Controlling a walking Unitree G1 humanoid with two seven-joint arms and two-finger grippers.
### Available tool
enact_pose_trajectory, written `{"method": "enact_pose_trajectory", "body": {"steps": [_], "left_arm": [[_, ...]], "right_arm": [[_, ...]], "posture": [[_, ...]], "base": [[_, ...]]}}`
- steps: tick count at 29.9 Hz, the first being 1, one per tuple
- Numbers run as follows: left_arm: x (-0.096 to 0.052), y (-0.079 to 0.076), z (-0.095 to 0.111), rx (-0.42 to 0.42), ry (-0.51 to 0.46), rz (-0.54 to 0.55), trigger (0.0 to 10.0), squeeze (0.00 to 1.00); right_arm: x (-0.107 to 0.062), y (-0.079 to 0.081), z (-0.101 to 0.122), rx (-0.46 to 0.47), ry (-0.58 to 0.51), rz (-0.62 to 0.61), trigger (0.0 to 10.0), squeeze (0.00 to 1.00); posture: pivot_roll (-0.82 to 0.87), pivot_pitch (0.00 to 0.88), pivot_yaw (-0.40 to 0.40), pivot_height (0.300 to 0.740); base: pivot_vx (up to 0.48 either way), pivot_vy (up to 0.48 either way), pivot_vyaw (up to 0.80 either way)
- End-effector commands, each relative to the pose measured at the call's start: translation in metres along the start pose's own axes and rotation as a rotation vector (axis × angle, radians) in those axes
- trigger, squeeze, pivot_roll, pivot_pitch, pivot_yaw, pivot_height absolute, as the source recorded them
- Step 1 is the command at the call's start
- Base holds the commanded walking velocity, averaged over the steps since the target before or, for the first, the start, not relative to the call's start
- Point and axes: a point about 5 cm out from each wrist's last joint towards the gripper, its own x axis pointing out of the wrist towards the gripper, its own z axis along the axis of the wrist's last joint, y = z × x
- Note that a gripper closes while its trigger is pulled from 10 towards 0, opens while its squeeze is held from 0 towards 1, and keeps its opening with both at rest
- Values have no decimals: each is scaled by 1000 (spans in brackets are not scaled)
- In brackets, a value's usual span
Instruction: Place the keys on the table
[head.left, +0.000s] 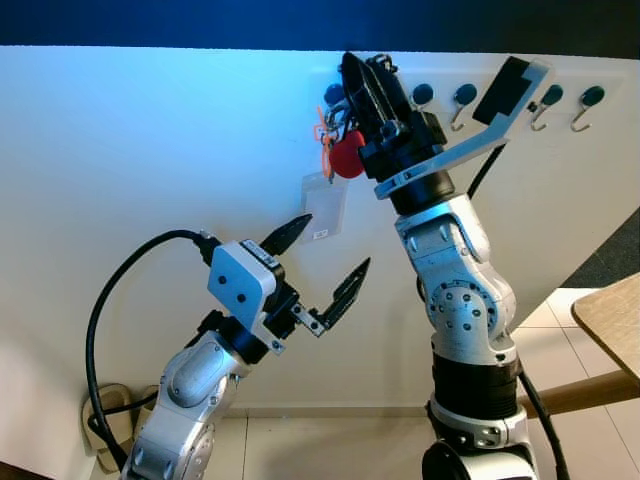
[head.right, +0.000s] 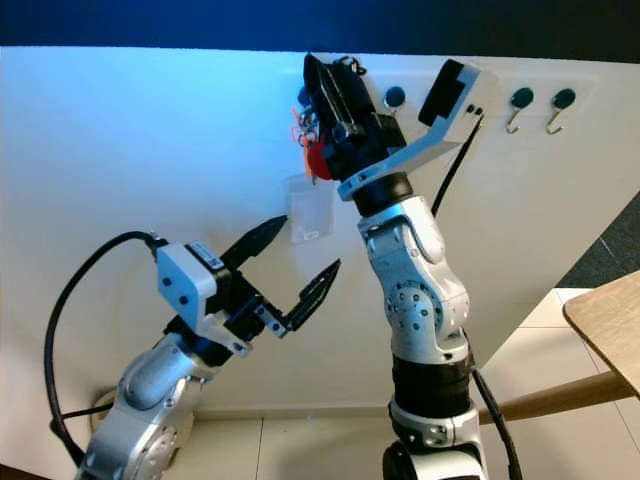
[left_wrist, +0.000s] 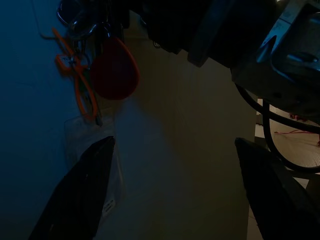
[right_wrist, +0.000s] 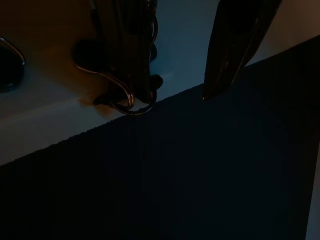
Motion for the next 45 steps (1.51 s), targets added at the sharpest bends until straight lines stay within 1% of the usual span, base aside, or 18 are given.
{"method": "enact_pose_trajectory", "body": {"steps": [1, 4, 8, 11, 13, 14, 18, 19, 21, 22, 25, 27, 32, 42, 45], "left_arm": [[0, -2, -2, 7, 13, -15, 10000, 0], [-1, -2, -2, 8, 13, -15, 10000, 0], [-1, -2, -1, 10, 12, -13, 10000, 0], [-1, -2, -2, 6, 12, -12, 10000, 0], [-1, -2, -2, 5, 12, -12, 10000, 0], [-1, -2, -2, 4, 12, -12, 10000, 0], [-1, -3, -2, 3, 12, -11, 10000, 0], [-1, -3, -2, 2, 12, -10, 10000, 0], [-1, -2, -2, 2, 12, -10, 10000, 0], [-1, -2, -2, 2, 13, -9, 10000, 0], [-1, -2, -2, 1, 13, -9, 10000, 0], [-1, -2, -2, 1, 12, -9, 10000, 0], [-1, -2, -2, 0, 11, -10, 10000, 0], [-1, -2, -2, 1, 10, -7, 10000, 0], [-1, -2, -2, 2, 8, -5, 10000, 0]], "right_arm": [[-3, -6, -6, 4, 24, -44, 10000, 0], [-4, -5, -7, -4, 27, -40, 10000, 0], [-7, -4, -10, -37, 39, -30, 10000, 0], [-14, -3, -12, -77, 17, -44, 10000, 0], [-16, -4, -12, -84, 11, -48, 10000, 0], [-21, -7, -12, -95, -6, -73, 10000, 0], [-27, -11, -13, -107, -18, -104, 10000, 0], [-31, -15, -14, -114, -22, -132, 10000, 0], [-33, -16, -15, -117, -23, -144, 10000, 0], [-38, -22, -16, -137, -28, -185, 10000, 0], [-44, -26, -17, -149, -33, -220, 10000, 0], [-45, -27, -17, -150, -34, -227, 10000, 0], [-53, -33, -20, -169, -26, -272, 10000, 0], [-65, -38, -24, -203, -14, -304, 10000, 0], [-73, -41, -29, -227, 10, -307, 10000, 0]], "posture": [[70, 127, -28, 740], [70, 128, -28, 740], [70, 130, -28, 740], [66, 134, -29, 740], [66, 134, -29, 740], [66, 136, -31, 740], [66, 135, -32, 740], [67, 136, -32, 740], [67, 136, -32, 740], [66, 136, -32, 740], [66, 136, -31, 740], [66, 136, -31, 740], [64, 137, -29, 740], [65, 137, -32, 740], [64, 136, -32, 740]], "base": [[0, 0, 0], [0, 0, 0], [0, 0, 0], [0, 0, 0], [0, 0, 0], [0, 0, 0], [0, 0, 0], [0, 0, 0], [0, 0, 0], [0, 0, 0], [0, 0, 0], [0, 0, 0], [0, 0, 0], [0, 0, 0], [0, 0, 0]]}}
